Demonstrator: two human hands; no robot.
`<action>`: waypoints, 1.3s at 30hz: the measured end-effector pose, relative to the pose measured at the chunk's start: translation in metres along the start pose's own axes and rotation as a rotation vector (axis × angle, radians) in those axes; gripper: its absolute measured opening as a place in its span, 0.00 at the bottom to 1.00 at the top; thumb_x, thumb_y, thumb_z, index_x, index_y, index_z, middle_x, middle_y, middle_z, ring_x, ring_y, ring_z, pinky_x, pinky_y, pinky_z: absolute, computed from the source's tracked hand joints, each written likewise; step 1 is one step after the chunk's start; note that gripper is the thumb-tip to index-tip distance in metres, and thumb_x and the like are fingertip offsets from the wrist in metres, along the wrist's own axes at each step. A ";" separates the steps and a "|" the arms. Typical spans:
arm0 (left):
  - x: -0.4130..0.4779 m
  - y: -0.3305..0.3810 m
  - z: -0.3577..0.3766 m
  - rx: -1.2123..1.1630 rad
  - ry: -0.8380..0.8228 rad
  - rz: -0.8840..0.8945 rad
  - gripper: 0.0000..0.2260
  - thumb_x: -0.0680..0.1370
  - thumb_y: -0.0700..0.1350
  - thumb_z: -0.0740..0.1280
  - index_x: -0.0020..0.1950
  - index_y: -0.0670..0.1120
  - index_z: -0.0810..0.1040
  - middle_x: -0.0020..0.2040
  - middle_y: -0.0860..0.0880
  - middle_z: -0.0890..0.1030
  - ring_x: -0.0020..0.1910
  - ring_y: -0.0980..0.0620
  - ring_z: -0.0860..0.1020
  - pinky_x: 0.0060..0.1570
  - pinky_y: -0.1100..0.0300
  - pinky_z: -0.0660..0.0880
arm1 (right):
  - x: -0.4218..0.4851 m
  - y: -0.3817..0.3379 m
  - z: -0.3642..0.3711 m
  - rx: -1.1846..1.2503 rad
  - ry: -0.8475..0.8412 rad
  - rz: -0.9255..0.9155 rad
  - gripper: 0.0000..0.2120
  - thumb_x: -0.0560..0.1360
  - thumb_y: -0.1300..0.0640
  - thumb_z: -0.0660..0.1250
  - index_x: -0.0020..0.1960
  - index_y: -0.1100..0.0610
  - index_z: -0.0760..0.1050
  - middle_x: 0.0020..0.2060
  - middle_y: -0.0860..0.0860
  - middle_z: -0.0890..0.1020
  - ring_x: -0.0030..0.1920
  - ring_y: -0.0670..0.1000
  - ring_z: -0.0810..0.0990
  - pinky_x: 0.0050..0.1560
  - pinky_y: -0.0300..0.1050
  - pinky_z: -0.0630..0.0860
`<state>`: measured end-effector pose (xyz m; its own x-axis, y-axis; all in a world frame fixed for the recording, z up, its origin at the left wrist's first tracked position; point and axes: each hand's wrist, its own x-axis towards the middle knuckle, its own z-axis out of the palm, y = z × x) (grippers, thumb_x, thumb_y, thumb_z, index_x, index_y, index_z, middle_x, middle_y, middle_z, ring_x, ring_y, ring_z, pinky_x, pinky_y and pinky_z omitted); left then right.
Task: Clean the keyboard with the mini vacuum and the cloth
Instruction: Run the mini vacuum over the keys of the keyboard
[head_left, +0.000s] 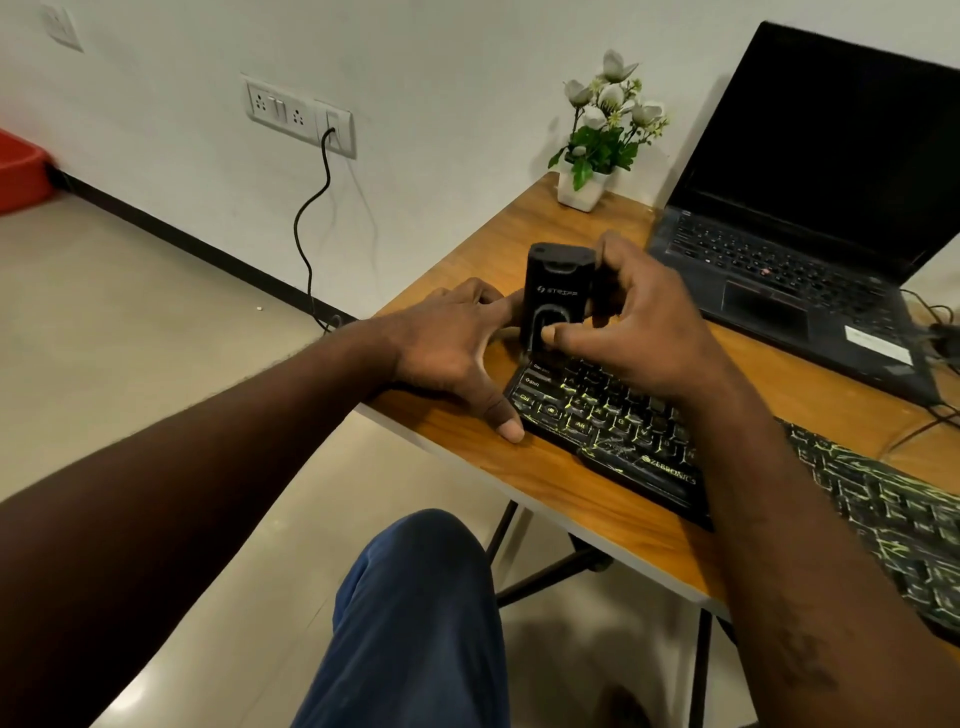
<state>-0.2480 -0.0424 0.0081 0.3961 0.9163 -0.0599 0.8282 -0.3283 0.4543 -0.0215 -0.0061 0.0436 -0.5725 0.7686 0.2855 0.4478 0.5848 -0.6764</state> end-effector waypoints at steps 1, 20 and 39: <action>0.001 -0.001 0.001 0.010 0.004 0.014 0.52 0.58 0.73 0.75 0.78 0.64 0.57 0.74 0.51 0.63 0.67 0.57 0.56 0.70 0.50 0.61 | -0.003 0.000 -0.001 0.073 -0.082 -0.011 0.22 0.69 0.57 0.80 0.57 0.58 0.73 0.49 0.58 0.82 0.48 0.57 0.84 0.43 0.53 0.82; 0.001 -0.002 0.004 0.030 0.001 0.017 0.50 0.57 0.78 0.73 0.75 0.63 0.63 0.74 0.52 0.65 0.73 0.53 0.58 0.75 0.43 0.60 | -0.010 -0.004 0.003 0.088 -0.109 -0.038 0.20 0.70 0.61 0.80 0.56 0.58 0.74 0.47 0.57 0.82 0.44 0.51 0.82 0.42 0.46 0.81; 0.001 -0.001 0.002 -0.023 -0.028 0.014 0.44 0.58 0.75 0.72 0.68 0.75 0.53 0.68 0.56 0.63 0.66 0.59 0.56 0.67 0.50 0.62 | -0.007 0.004 0.002 0.030 0.042 -0.028 0.19 0.71 0.60 0.78 0.58 0.53 0.74 0.49 0.46 0.81 0.45 0.39 0.79 0.42 0.31 0.75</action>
<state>-0.2476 -0.0421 0.0055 0.4184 0.9049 -0.0782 0.8134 -0.3350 0.4755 -0.0170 -0.0102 0.0376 -0.5551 0.7626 0.3320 0.4112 0.5987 -0.6874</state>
